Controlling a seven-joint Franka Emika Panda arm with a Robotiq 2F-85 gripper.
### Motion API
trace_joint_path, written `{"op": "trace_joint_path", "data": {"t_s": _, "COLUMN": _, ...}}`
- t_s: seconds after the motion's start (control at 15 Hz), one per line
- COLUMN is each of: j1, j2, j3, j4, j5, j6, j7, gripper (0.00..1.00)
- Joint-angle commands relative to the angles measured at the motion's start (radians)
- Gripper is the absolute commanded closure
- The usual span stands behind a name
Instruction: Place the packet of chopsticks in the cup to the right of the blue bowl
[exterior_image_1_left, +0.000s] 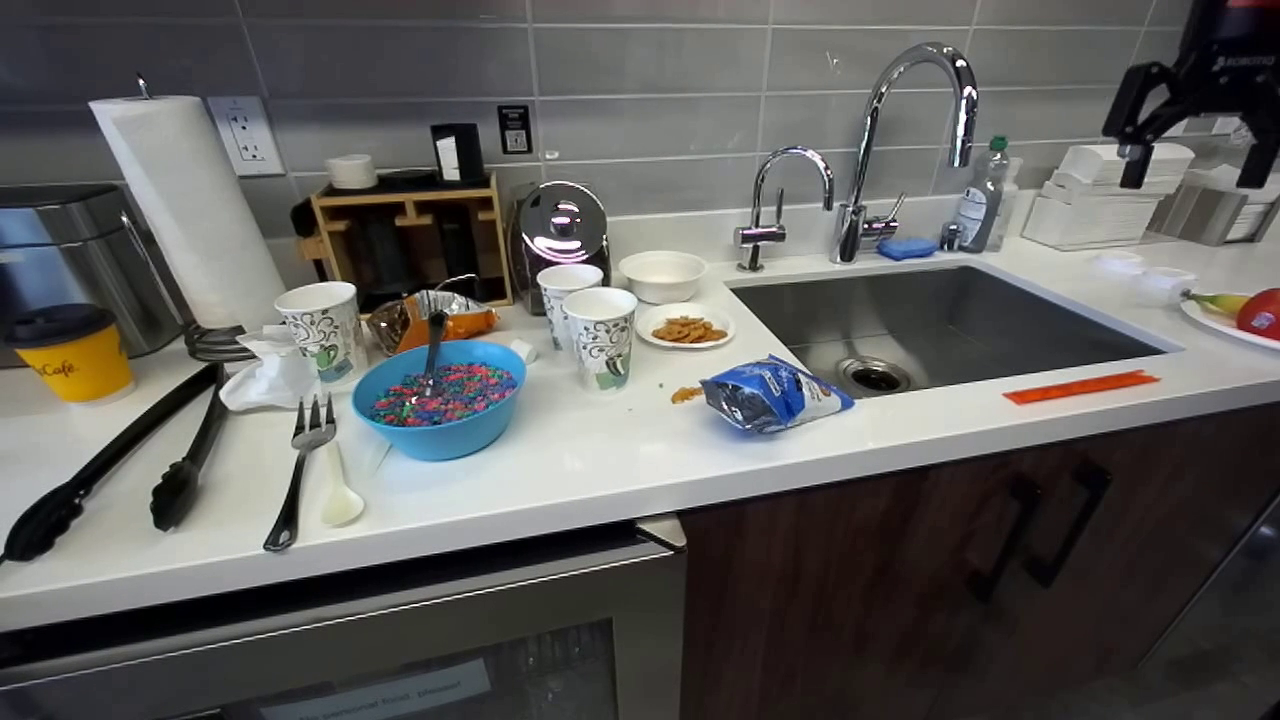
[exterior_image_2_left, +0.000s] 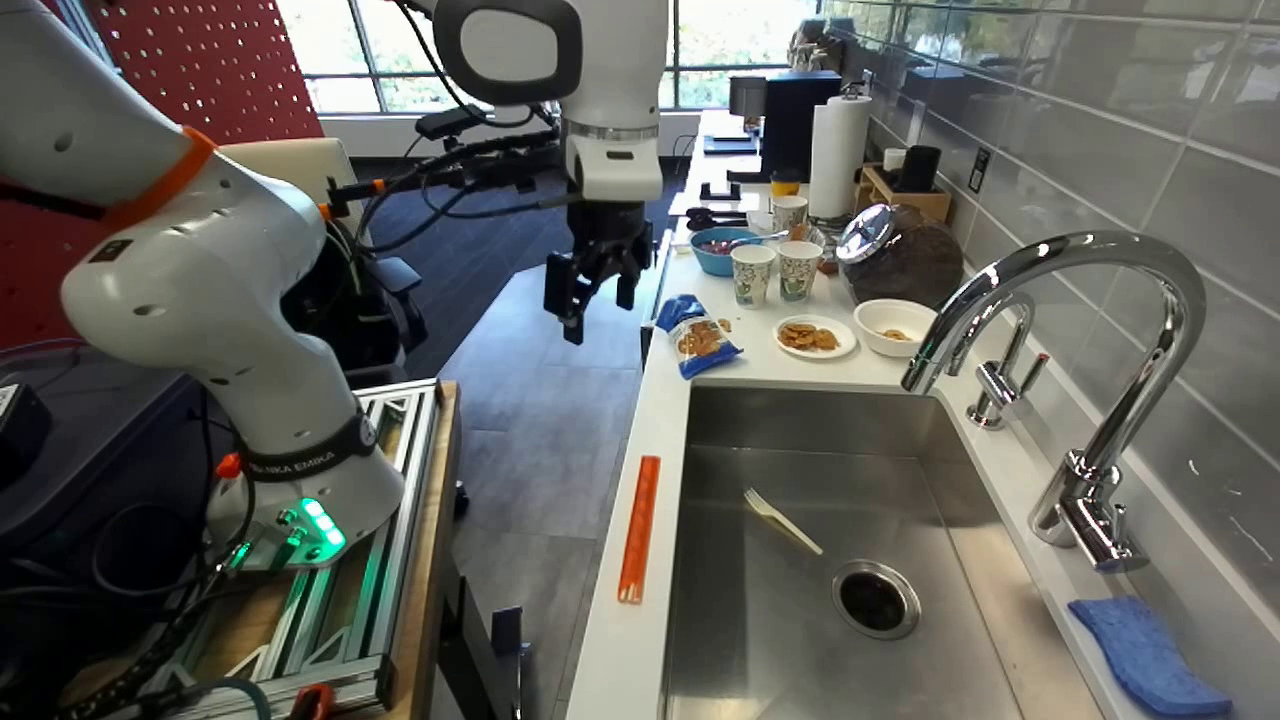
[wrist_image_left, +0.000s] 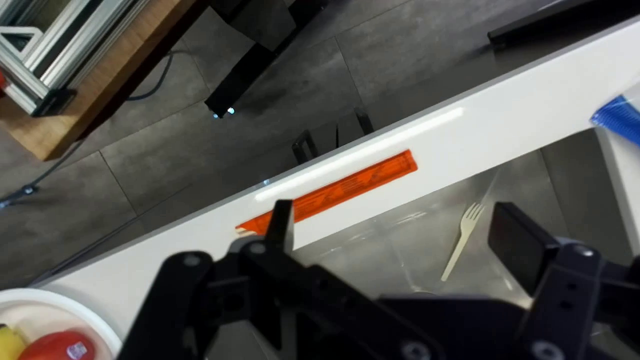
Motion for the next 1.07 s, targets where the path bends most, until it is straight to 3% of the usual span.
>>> {"op": "trace_joint_path", "data": {"t_s": 0.0, "j1": -0.046, "j2": 0.039, "j3": 0.005, "j4": -0.098, "j5": 0.026, "j6": 0.152, "j7": 0.133, "gripper": 0.00}}
{"op": "trace_joint_path", "data": {"t_s": 0.33, "j1": -0.078, "j2": 0.180, "j3": 0.005, "j4": -0.101, "j5": 0.024, "j6": 0.352, "j7": 0.342, "gripper": 0.00}}
{"op": "trace_joint_path", "data": {"t_s": 0.4, "j1": -0.058, "j2": 0.121, "j3": -0.011, "j4": -0.100, "j5": -0.003, "j6": 0.282, "j7": 0.270, "gripper": 0.00}}
{"op": "trace_joint_path", "data": {"t_s": 1.0, "j1": -0.059, "j2": 0.179, "j3": -0.016, "j4": -0.092, "j5": -0.005, "j6": 0.330, "j7": 0.334, "gripper": 0.00}}
